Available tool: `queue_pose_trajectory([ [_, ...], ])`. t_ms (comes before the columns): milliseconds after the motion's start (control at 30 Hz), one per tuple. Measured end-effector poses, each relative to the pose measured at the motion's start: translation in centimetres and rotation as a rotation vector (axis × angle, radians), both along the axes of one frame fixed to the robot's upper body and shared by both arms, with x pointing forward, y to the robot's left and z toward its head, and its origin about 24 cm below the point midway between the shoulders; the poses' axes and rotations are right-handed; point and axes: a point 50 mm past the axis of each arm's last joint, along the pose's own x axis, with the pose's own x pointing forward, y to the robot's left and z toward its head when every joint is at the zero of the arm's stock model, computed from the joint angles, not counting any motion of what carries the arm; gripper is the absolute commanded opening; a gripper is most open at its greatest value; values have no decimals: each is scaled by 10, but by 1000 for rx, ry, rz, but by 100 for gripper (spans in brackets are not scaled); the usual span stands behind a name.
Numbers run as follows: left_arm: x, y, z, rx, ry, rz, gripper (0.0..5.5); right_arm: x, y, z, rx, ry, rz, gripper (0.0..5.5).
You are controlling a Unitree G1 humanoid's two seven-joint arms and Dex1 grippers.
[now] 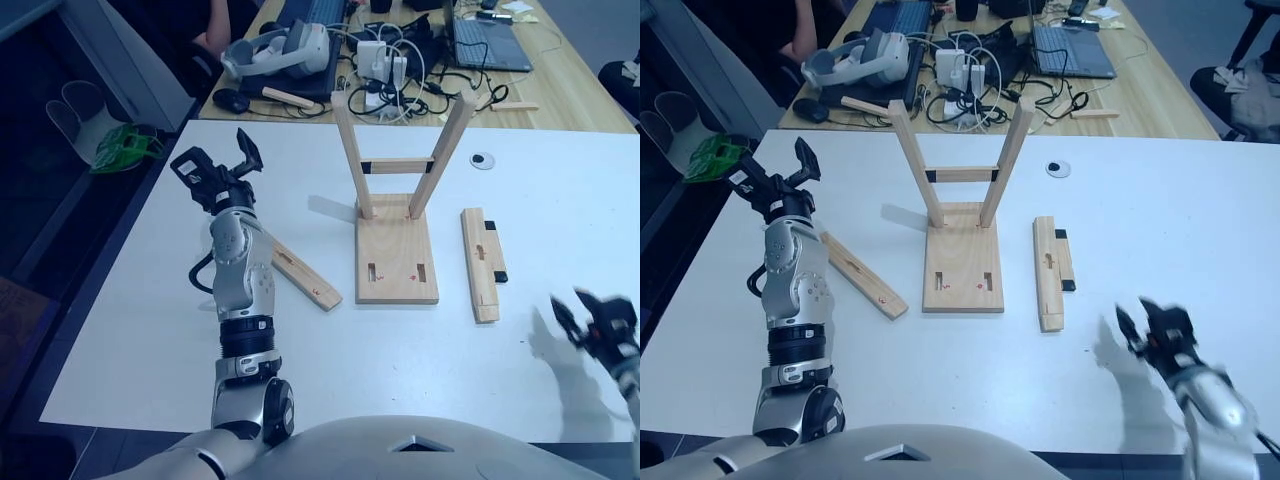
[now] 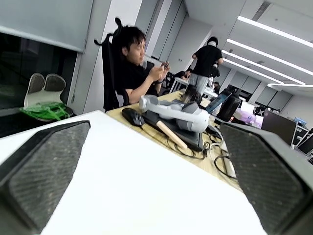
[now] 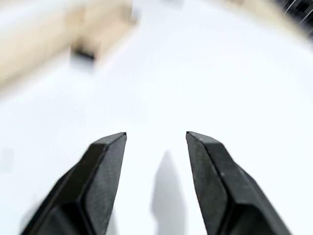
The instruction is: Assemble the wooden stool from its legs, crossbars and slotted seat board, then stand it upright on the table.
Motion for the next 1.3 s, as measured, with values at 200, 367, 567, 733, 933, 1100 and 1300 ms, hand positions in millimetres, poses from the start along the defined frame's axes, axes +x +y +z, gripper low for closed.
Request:
queue_pose_trajectory([
  [200,-1,3,2,12,-5,11,493,4,7,-1,171,143,117,369],
  [367,0,0,3,17,6,-8,493,56,19,-10,195,106,148,461],
  [567,3,-1,7,18,1,-18,493,89,22,-17,209,62,210,517],
  [733,3,-1,7,18,11,-22,493,119,17,-22,279,71,299,517],
  [933,7,-4,12,19,17,-46,493,152,24,-25,285,92,323,517],
  [1100,8,-5,13,21,18,-55,493,155,27,-23,275,93,317,488],
  [1300,8,-5,13,20,17,-56,493,158,36,-12,257,133,232,387],
])
